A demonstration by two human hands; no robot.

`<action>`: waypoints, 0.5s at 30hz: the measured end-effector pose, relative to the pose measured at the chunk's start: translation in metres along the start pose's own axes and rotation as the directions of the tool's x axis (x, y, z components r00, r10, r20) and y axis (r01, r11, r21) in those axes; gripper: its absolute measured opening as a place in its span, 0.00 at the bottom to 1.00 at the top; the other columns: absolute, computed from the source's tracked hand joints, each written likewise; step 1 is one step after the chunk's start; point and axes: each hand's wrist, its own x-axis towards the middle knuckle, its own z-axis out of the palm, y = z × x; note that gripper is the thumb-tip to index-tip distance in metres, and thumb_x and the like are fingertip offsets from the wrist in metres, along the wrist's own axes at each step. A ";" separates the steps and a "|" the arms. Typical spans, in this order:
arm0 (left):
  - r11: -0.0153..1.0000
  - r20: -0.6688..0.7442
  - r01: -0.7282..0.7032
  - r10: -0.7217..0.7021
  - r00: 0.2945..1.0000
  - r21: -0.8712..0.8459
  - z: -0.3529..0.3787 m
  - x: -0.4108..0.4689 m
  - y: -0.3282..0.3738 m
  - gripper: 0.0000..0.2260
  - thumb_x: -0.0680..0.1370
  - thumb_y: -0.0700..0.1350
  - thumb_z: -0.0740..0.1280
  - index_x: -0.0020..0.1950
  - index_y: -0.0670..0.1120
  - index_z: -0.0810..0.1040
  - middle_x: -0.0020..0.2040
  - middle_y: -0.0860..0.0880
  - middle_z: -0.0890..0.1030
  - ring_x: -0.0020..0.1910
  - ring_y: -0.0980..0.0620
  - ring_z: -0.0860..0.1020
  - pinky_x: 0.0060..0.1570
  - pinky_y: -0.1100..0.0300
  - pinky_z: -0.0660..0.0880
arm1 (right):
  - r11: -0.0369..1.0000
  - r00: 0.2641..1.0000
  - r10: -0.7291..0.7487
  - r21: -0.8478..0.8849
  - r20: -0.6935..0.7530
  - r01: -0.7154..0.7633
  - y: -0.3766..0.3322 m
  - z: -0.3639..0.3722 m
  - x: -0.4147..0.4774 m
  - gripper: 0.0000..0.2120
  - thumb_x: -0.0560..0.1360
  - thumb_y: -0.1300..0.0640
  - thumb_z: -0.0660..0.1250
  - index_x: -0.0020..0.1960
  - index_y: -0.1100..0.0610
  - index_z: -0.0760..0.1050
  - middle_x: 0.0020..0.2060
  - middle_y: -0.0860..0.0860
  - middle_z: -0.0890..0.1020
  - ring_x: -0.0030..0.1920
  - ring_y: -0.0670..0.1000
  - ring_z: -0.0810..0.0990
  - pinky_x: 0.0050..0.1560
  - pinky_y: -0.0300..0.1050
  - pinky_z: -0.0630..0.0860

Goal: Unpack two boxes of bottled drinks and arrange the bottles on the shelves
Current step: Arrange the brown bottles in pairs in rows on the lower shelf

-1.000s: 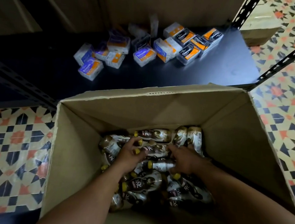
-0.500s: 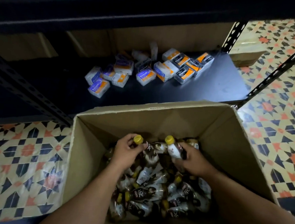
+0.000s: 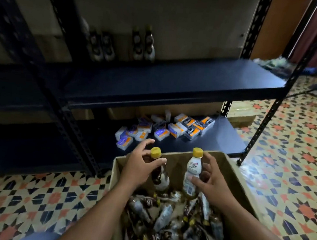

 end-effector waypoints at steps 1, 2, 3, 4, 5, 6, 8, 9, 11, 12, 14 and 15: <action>0.999 -0.021 -0.045 0.045 0.999 0.018 -0.008 -0.001 0.012 0.23 0.69 0.53 0.81 0.58 0.63 0.76 0.47 0.59 0.83 0.48 0.65 0.81 0.49 0.67 0.77 | 0.999 0.999 -0.048 0.000 -0.010 0.048 -0.017 -0.001 -0.001 0.44 0.74 0.65 0.76 0.77 0.35 0.59 0.56 0.48 0.83 0.58 0.48 0.84 0.58 0.47 0.82; 0.994 -0.045 -0.096 0.098 0.994 0.043 -0.016 -0.001 0.024 0.22 0.68 0.54 0.81 0.58 0.64 0.77 0.47 0.58 0.84 0.49 0.63 0.81 0.51 0.63 0.78 | 0.995 0.995 -0.099 -0.006 -0.021 0.099 -0.034 -0.002 0.000 0.46 0.75 0.65 0.75 0.79 0.35 0.55 0.58 0.47 0.82 0.59 0.46 0.84 0.58 0.44 0.81; 0.988 -0.070 -0.144 0.148 0.986 0.057 -0.023 -0.001 0.037 0.21 0.68 0.55 0.81 0.58 0.62 0.80 0.46 0.58 0.84 0.48 0.62 0.82 0.52 0.61 0.79 | 0.989 0.988 -0.149 -0.021 -0.030 0.149 -0.049 -0.003 0.003 0.48 0.75 0.65 0.75 0.80 0.35 0.53 0.59 0.45 0.81 0.59 0.44 0.83 0.58 0.41 0.81; 0.981 -0.092 -0.179 0.185 0.978 0.069 -0.031 -0.001 0.050 0.21 0.68 0.55 0.82 0.59 0.58 0.82 0.46 0.59 0.83 0.47 0.62 0.81 0.51 0.61 0.79 | 0.981 0.980 -0.194 -0.035 -0.031 0.193 -0.067 -0.004 0.006 0.48 0.75 0.65 0.75 0.80 0.35 0.52 0.60 0.43 0.80 0.59 0.42 0.83 0.57 0.38 0.80; 0.975 -0.114 -0.206 0.215 0.970 0.083 -0.038 0.000 0.064 0.21 0.68 0.54 0.81 0.59 0.56 0.83 0.45 0.60 0.82 0.47 0.64 0.81 0.50 0.65 0.79 | 0.972 0.973 -0.231 -0.048 -0.026 0.230 -0.084 -0.006 0.009 0.48 0.75 0.65 0.75 0.79 0.34 0.52 0.60 0.40 0.79 0.59 0.39 0.82 0.57 0.35 0.79; 0.967 -0.132 -0.233 0.246 0.960 0.105 -0.046 0.002 0.077 0.22 0.68 0.54 0.81 0.60 0.55 0.83 0.45 0.61 0.82 0.47 0.65 0.80 0.48 0.68 0.78 | 0.964 0.965 -0.261 -0.062 -0.021 0.259 -0.102 -0.008 0.013 0.49 0.75 0.64 0.75 0.78 0.31 0.51 0.60 0.38 0.78 0.59 0.37 0.81 0.56 0.34 0.79; 0.949 -0.164 -0.288 0.307 0.937 0.129 -0.062 0.011 0.102 0.22 0.69 0.55 0.80 0.61 0.56 0.82 0.46 0.62 0.82 0.47 0.66 0.80 0.49 0.69 0.77 | 0.947 0.948 -0.316 -0.076 -0.024 0.313 -0.132 -0.012 0.024 0.49 0.75 0.63 0.76 0.77 0.28 0.51 0.57 0.37 0.79 0.58 0.38 0.82 0.56 0.37 0.80; 0.940 -0.183 -0.317 0.337 0.924 0.129 -0.070 0.018 0.111 0.21 0.69 0.55 0.80 0.61 0.56 0.82 0.47 0.61 0.83 0.48 0.65 0.81 0.52 0.66 0.78 | 0.935 0.938 -0.347 -0.081 -0.022 0.344 -0.146 -0.014 0.031 0.49 0.75 0.63 0.76 0.77 0.28 0.52 0.55 0.38 0.81 0.58 0.41 0.82 0.57 0.41 0.81; 0.922 -0.214 -0.365 0.385 0.898 0.126 -0.086 0.036 0.131 0.19 0.71 0.55 0.79 0.60 0.58 0.81 0.50 0.61 0.83 0.50 0.60 0.81 0.57 0.56 0.79 | 0.908 0.913 -0.408 -0.109 -0.022 0.404 -0.172 -0.018 0.048 0.48 0.75 0.63 0.76 0.77 0.29 0.53 0.53 0.39 0.82 0.56 0.46 0.84 0.58 0.51 0.82; 0.914 -0.227 -0.381 0.404 0.886 0.139 -0.094 0.046 0.140 0.18 0.72 0.55 0.78 0.60 0.59 0.80 0.51 0.61 0.83 0.52 0.58 0.81 0.59 0.52 0.78 | 0.896 0.902 -0.431 -0.125 -0.024 0.425 -0.184 -0.020 0.057 0.48 0.75 0.62 0.76 0.77 0.28 0.54 0.52 0.39 0.82 0.55 0.48 0.84 0.59 0.55 0.82; 0.903 -0.237 -0.408 0.429 0.872 0.133 -0.109 0.067 0.160 0.17 0.74 0.53 0.77 0.61 0.60 0.79 0.53 0.60 0.82 0.53 0.56 0.81 0.59 0.48 0.78 | 0.876 0.885 -0.465 -0.160 -0.027 0.456 -0.208 -0.025 0.078 0.48 0.75 0.62 0.76 0.76 0.26 0.53 0.51 0.41 0.83 0.53 0.49 0.85 0.60 0.58 0.81; 0.900 -0.240 -0.421 0.436 0.868 0.113 -0.116 0.079 0.169 0.16 0.75 0.52 0.76 0.62 0.59 0.79 0.53 0.59 0.82 0.54 0.57 0.81 0.59 0.49 0.79 | 0.867 0.877 -0.479 -0.179 -0.032 0.466 -0.219 -0.027 0.088 0.48 0.75 0.62 0.76 0.77 0.26 0.52 0.50 0.43 0.83 0.53 0.49 0.85 0.61 0.58 0.81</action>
